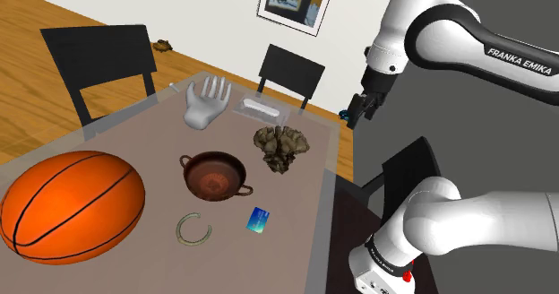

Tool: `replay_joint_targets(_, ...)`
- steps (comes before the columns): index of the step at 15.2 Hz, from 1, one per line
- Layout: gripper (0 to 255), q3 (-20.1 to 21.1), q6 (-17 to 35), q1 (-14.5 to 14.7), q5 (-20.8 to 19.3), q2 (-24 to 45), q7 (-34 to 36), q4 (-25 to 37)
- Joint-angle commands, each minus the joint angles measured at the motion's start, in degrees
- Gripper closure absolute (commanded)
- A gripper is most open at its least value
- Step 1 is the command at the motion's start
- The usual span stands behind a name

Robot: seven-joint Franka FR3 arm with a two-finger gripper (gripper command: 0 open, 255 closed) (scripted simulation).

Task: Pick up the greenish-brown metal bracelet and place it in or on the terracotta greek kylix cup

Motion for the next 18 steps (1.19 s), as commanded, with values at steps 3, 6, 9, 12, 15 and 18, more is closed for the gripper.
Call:
replay_joint_targets(3, 0, 2.2, 2.3, 0.4, 2.0, -0.2, 3.4, -2.4)
replay_joint_targets(6, 0, 5.6, 6.0, 1.2, 5.1, 0.3, 8.6, -5.3)
replay_joint_targets(9, 0, 9.1, 10.1, 1.9, 8.2, 1.7, 13.6, -7.6)
replay_joint_targets(12, 0, 12.9, 14.6, 2.6, 11.0, 4.0, 18.6, -9.1)
replay_joint_targets(15, 0, 16.7, 19.3, 3.1, 13.4, 7.3, 23.5, -9.9)
replay_joint_targets(18, 0, 20.6, 24.3, 3.2, 15.2, 11.6, 28.5, -9.8)
